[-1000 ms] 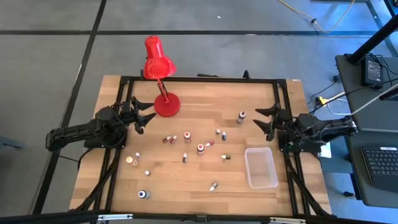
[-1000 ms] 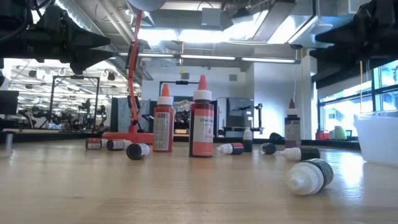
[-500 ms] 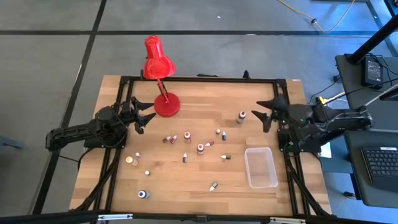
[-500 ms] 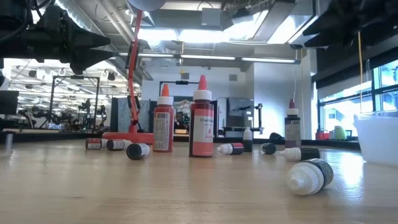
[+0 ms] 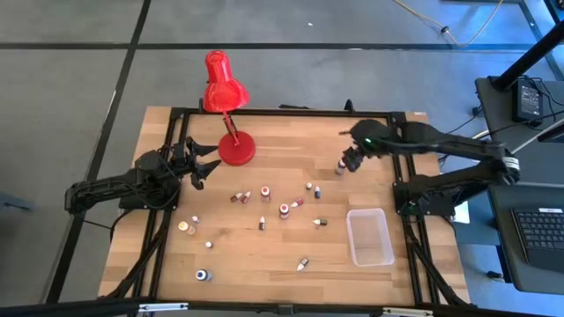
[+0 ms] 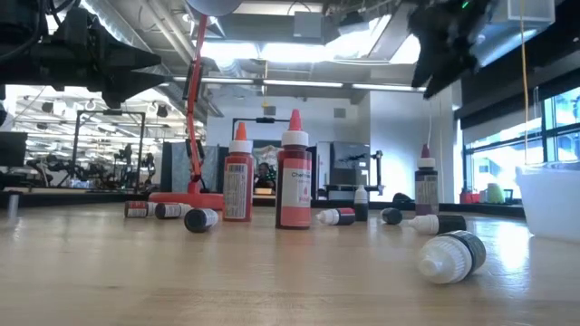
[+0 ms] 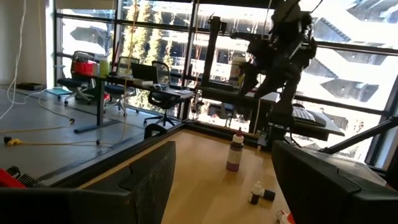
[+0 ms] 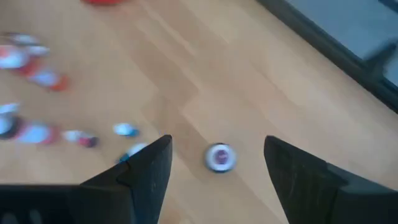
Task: Pick & Place food coloring
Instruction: Put the big purple bottle into the transparent container
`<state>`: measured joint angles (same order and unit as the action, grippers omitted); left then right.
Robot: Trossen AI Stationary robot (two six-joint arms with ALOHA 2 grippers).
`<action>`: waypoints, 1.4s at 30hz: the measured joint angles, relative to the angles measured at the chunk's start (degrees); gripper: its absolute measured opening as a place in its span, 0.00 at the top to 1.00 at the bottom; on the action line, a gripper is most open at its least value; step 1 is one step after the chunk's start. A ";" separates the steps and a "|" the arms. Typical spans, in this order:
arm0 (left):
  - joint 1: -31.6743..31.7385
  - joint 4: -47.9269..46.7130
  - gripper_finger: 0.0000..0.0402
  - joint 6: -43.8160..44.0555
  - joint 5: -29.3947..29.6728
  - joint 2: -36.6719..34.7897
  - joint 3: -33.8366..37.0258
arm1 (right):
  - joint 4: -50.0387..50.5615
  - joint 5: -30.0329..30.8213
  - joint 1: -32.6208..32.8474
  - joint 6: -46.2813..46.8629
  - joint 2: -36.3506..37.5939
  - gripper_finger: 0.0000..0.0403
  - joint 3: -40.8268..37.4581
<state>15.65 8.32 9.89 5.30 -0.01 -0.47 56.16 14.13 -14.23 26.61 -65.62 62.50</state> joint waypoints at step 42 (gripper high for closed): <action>-0.01 0.00 0.35 2.41 -0.02 0.00 0.00 | 0.39 -9.34 -6.72 -9.67 -20.98 0.71 -1.53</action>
<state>15.64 8.32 12.29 5.28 -0.01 -0.47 56.55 4.80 -20.95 16.94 -86.60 60.97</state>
